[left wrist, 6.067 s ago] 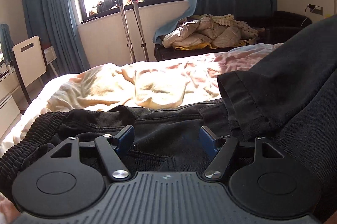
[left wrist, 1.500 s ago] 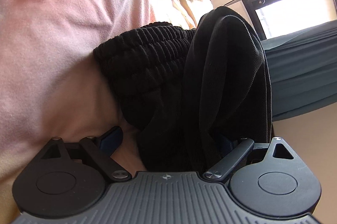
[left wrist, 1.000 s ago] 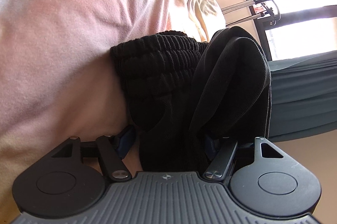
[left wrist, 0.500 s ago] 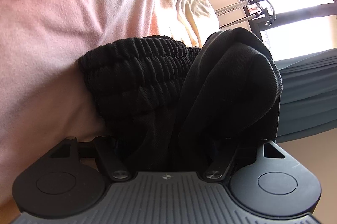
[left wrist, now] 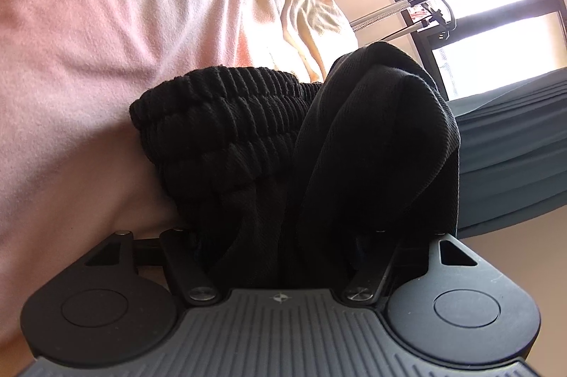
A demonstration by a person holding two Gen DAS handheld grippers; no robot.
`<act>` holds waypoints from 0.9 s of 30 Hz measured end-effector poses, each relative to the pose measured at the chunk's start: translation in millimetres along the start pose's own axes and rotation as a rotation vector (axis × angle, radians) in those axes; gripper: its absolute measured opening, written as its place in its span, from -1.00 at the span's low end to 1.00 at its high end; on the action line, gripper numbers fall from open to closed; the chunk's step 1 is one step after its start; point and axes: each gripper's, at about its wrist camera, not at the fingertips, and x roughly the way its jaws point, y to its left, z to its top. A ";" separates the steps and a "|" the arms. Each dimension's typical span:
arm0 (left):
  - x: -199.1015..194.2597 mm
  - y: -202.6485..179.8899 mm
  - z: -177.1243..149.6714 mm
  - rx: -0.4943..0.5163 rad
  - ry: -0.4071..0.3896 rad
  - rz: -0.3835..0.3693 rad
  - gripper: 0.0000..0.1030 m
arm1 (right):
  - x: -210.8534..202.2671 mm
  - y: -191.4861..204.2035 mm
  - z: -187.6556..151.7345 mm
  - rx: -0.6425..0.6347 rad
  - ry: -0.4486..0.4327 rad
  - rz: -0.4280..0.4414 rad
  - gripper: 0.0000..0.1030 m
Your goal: Fold clothes
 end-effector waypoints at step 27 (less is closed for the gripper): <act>38.8 37.0 8.1 -0.178 0.050 -0.209 0.43 | 73.4 -13.3 27.2 0.081 0.122 0.157 0.73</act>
